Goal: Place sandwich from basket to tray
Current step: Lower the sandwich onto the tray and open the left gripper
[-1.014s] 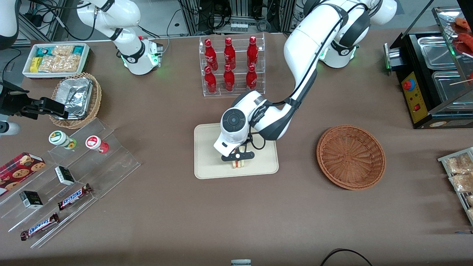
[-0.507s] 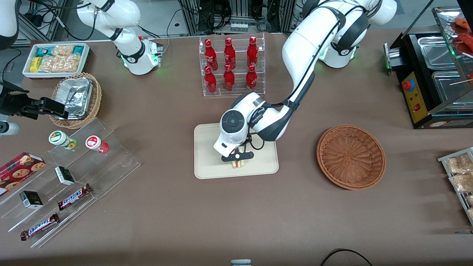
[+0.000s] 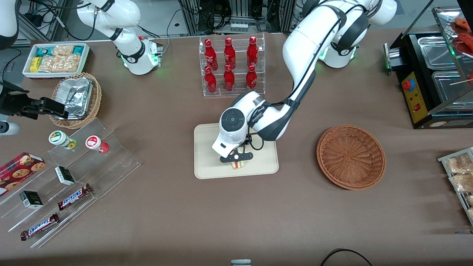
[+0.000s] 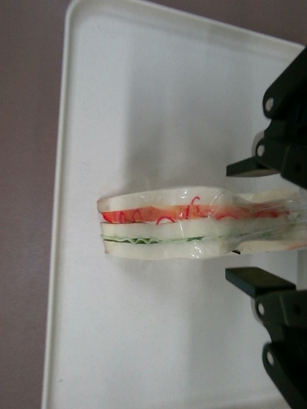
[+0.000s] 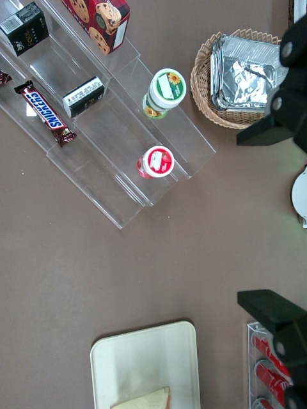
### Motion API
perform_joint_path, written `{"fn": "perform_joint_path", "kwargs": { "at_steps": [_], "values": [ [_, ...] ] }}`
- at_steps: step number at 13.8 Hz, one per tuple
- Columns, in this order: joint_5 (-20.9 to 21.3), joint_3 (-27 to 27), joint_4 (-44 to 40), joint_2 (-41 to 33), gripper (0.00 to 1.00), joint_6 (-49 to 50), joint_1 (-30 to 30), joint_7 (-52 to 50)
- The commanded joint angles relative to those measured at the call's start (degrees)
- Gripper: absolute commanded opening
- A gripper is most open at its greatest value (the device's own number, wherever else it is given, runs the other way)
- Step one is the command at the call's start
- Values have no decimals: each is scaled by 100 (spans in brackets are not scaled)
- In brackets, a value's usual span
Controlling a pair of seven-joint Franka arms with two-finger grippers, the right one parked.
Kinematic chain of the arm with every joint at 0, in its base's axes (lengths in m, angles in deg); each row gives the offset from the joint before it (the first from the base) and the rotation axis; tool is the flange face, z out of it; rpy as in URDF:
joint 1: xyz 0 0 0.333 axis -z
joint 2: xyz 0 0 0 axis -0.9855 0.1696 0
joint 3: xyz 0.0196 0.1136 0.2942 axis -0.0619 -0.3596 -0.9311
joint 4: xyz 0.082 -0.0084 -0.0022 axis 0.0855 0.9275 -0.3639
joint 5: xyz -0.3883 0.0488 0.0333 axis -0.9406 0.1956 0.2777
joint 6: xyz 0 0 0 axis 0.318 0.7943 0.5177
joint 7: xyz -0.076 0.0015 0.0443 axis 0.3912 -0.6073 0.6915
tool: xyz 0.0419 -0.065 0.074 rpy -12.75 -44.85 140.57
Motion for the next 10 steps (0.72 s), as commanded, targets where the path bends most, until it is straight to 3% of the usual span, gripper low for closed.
{"fn": "perform_joint_path", "kwargs": {
  "at_steps": [1,4,6,10],
  "values": [
    [29,-62,10,-452,100,318,17,-67],
    [82,-89,45,-821,100,581,-97,-40],
    [371,-89,133,-1085,100,835,-123,423],
    [302,-308,282,-1375,100,1136,-570,697]
  ]
}}
